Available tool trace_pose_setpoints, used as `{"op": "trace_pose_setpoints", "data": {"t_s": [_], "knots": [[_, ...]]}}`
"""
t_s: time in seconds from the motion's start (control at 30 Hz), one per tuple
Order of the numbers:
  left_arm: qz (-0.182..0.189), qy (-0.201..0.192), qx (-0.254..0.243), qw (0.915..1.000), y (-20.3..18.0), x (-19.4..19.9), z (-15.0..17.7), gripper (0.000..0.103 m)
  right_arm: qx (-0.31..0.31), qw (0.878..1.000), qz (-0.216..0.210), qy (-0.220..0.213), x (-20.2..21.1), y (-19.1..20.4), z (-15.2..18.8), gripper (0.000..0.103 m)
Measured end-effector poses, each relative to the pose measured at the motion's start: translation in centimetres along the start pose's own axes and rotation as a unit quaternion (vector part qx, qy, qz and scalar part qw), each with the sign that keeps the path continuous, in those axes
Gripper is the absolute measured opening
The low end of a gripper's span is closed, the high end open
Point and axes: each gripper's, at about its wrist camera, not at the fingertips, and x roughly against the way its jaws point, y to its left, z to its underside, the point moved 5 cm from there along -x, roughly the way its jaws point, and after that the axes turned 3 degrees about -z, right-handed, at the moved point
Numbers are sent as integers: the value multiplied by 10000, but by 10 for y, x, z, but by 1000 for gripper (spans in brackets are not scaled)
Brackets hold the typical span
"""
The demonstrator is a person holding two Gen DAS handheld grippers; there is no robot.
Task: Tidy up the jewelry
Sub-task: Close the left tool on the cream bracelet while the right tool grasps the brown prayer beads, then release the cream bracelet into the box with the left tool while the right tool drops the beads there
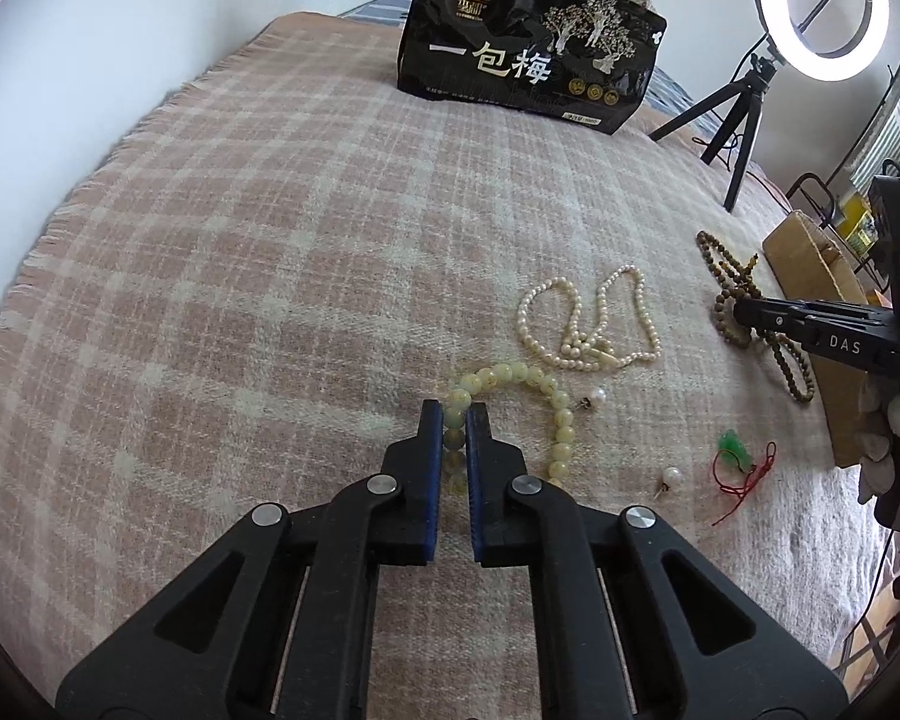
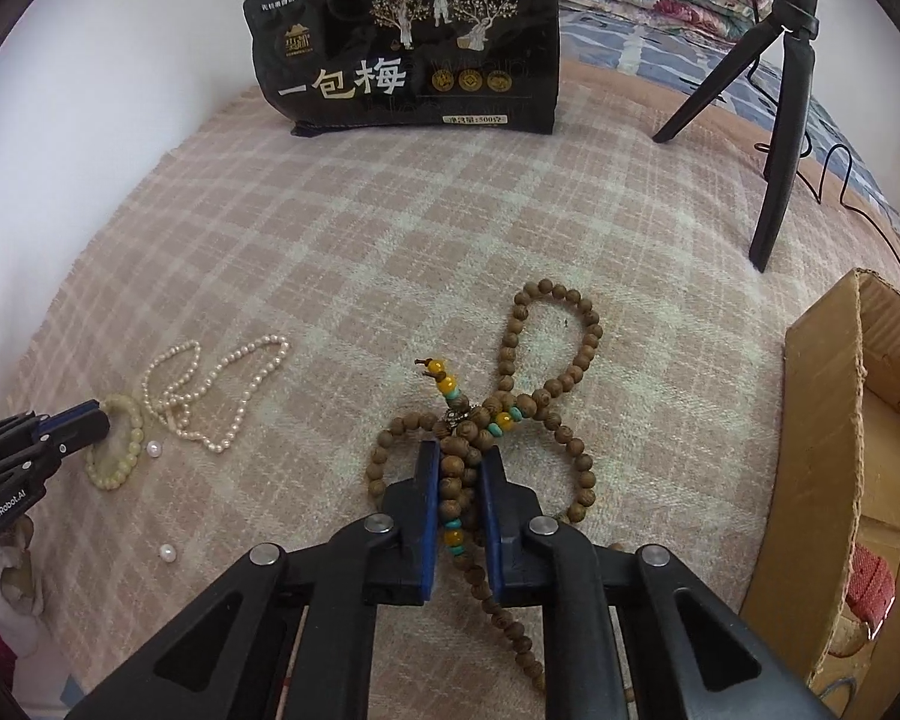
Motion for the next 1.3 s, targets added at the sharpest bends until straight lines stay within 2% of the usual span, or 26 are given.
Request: {"op": "trace_pose_setpoints", "data": {"t_s": [0.8, 1.3], "knots": [[139, -500, -117, 9986, -18, 68, -6, 5, 204, 9963, -35, -838, 108, 24, -4, 10], [495, -858, -378, 9944, -54, 123, -12, 5, 167, 9894, -19, -1440, 193, 26, 11, 10]]}}
